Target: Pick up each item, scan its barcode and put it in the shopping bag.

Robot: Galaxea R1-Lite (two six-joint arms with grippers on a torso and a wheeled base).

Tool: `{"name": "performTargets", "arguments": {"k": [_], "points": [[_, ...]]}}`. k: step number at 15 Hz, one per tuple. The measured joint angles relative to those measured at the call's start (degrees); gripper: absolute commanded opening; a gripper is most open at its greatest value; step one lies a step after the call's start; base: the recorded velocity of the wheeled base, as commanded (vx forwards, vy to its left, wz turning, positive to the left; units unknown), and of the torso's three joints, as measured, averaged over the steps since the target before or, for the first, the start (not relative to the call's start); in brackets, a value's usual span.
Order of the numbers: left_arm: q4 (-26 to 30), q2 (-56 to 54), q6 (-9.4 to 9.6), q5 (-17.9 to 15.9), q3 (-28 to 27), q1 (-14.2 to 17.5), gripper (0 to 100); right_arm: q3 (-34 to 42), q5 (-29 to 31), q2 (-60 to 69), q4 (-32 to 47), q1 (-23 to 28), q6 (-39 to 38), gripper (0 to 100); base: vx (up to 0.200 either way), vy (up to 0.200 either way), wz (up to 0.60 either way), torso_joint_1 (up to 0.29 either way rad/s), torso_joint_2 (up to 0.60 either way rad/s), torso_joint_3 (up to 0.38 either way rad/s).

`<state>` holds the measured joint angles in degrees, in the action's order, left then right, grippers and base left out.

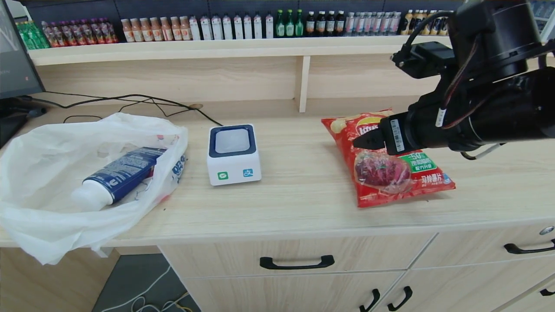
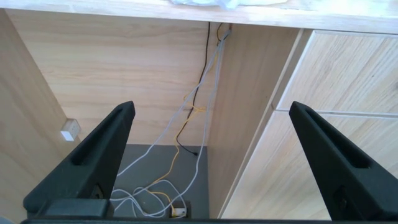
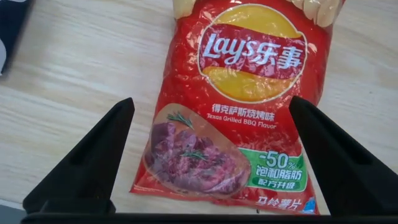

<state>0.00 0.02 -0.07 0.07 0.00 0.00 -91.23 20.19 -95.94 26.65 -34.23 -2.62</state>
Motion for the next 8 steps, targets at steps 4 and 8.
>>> {"name": "performTargets", "arguments": {"k": [4, 8], "points": [[0.0, 0.0, 0.0, 0.0, 0.0, 0.0, 100, -1.0, 3.4, -2.5, 0.0, 0.5, -0.7, 100, 0.0, 0.0, 0.0, 0.0, 0.0, 0.0], [0.0, 0.0, 0.02, 0.0, 0.0, 0.0, 100, -1.3, 6.1, -4.0, -0.1, 1.8, -2.5, 100, 0.0, 0.0, 0.0, 0.0, 0.0, 0.0]]}}
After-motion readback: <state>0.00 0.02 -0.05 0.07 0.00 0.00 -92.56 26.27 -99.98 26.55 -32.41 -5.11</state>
